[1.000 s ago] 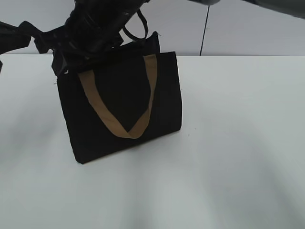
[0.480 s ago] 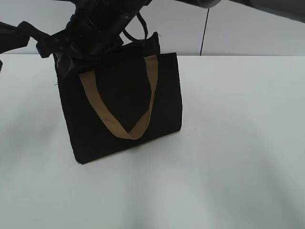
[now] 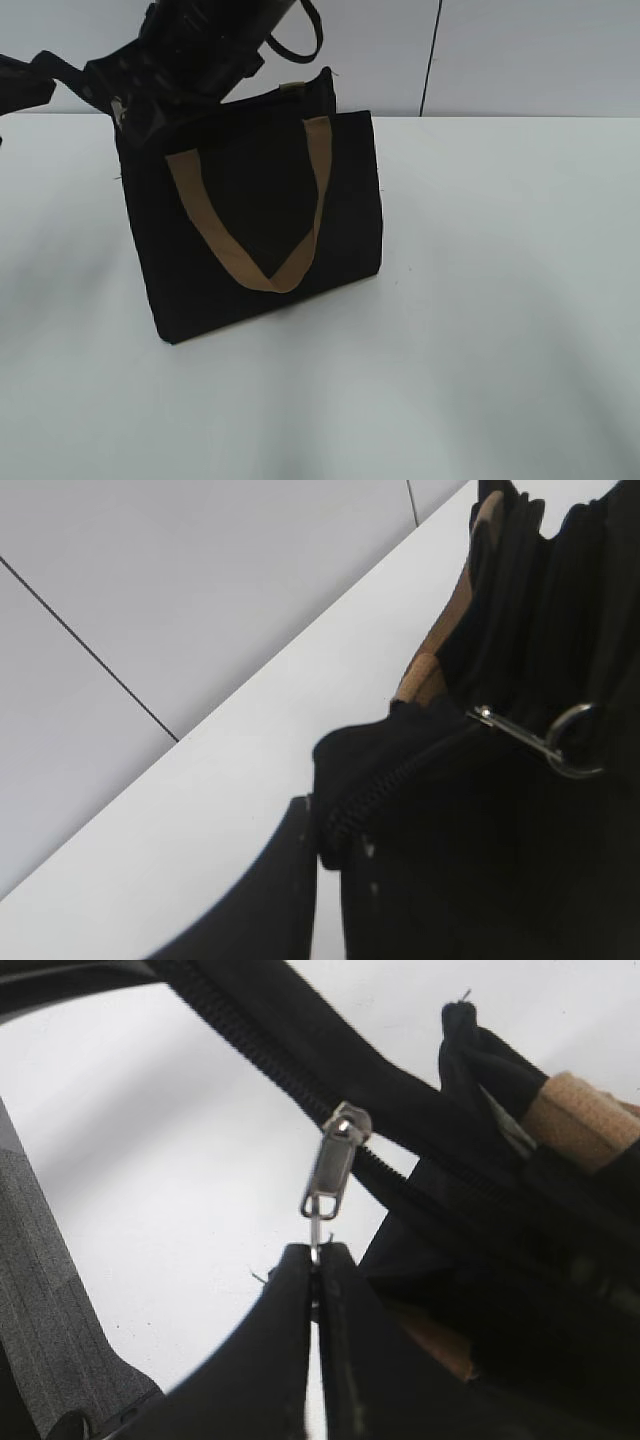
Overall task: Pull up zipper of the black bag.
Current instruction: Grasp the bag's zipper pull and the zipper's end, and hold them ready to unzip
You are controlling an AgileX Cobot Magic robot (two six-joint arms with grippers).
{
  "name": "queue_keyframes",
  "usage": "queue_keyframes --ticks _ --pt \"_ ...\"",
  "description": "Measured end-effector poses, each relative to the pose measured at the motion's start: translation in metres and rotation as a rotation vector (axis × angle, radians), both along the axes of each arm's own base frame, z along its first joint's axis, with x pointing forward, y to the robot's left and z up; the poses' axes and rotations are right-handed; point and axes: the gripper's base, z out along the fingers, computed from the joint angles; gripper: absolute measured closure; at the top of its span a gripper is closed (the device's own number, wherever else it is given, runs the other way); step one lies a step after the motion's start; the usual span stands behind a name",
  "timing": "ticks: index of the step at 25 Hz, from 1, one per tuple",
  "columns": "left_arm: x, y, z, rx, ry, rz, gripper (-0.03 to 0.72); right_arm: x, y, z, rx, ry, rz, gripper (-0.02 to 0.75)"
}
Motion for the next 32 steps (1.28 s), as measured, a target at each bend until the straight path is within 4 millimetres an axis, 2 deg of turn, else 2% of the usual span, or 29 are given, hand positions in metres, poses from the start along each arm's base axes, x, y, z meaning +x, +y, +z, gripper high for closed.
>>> queue_keyframes --ticks 5,17,32 --pt "-0.001 0.0 -0.002 0.035 0.005 -0.017 0.661 0.002 -0.009 0.012 0.01 -0.027 0.004 0.753" --pt "-0.006 -0.002 -0.008 0.075 0.058 -0.08 0.661 0.018 -0.029 0.012 0.006 0.01 -0.051 0.753" --pt "-0.012 0.0 -0.017 0.064 0.208 -0.045 0.661 0.023 -0.035 0.014 0.015 0.025 -0.068 0.753"
